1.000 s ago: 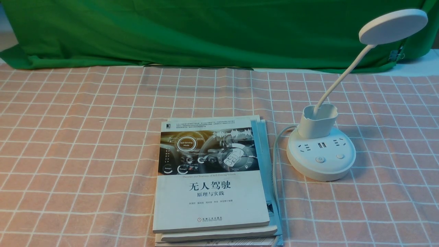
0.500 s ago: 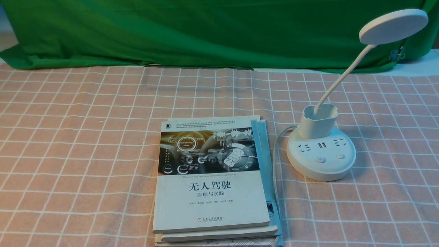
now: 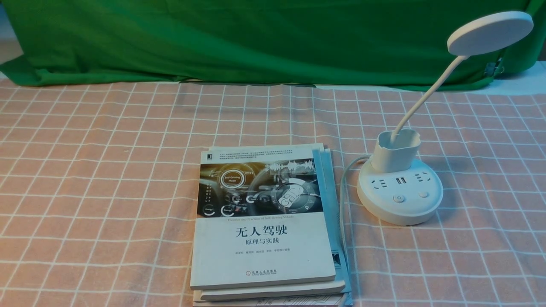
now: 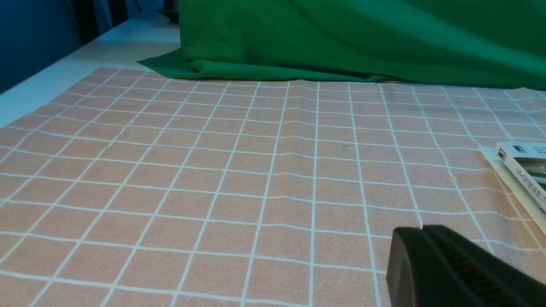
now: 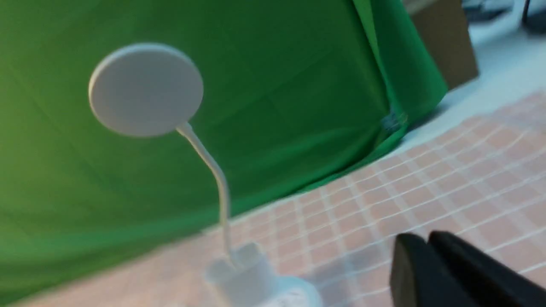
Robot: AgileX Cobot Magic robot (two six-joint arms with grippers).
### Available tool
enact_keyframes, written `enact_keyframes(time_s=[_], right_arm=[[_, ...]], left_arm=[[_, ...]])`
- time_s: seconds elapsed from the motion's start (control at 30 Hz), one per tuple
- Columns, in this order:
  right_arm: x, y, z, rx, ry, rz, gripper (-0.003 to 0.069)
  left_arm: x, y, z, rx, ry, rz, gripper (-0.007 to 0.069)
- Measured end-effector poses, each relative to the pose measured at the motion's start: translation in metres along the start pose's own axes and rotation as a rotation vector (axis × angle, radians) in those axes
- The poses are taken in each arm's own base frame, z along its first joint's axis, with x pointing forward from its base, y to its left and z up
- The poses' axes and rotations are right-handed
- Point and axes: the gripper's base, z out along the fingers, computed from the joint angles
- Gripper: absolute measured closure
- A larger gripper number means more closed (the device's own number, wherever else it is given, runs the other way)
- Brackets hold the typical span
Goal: Turn on the table lamp on the pink coffee tablecloth with your hand.
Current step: 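Press the button on the base of the white desk lamp with the right gripper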
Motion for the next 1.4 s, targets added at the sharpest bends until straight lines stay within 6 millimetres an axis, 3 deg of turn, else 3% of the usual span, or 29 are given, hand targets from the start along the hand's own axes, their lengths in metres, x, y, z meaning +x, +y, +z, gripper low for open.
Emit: enact_keyframes(time_s=[0.1, 0.3, 0.5, 0.67, 0.9, 1.03, 1.27, 1.4], right_arm=[[-0.024, 0.010, 0.008, 0.025, 0.064, -0.159, 0.0627], [-0.074, 0.032, 0.056, 0.064, 0.470, -0.479, 0.0631], [-0.083, 0.059, 0.094, -0.078, 0.711, -0.603, 0.0631], [-0.064, 0.070, 0.123, -0.144, 0.850, -0.637, 0.0631], [-0.020, 0.066, 0.164, -0.148, 1.051, -0.622, 0.0631], [0.015, 0.059, 0.193, -0.138, 1.147, -0.613, 0.0631], [0.058, 0.050, 0.228, -0.123, 1.193, -0.605, 0.0631], [0.071, 0.051, 0.243, -0.131, 1.205, -0.614, 0.0631]], left_arm=[[0.000, 0.000, 0.000, 0.000, 0.000, 0.000, 0.0603], [0.000, 0.000, 0.000, 0.000, 0.000, 0.000, 0.0603], [0.000, 0.000, 0.000, 0.000, 0.000, 0.000, 0.0603], [0.000, 0.000, 0.000, 0.000, 0.000, 0.000, 0.0603], [0.000, 0.000, 0.000, 0.000, 0.000, 0.000, 0.0603], [0.000, 0.000, 0.000, 0.000, 0.000, 0.000, 0.0603], [0.000, 0.000, 0.000, 0.000, 0.000, 0.000, 0.0603], [0.000, 0.000, 0.000, 0.000, 0.000, 0.000, 0.0603]])
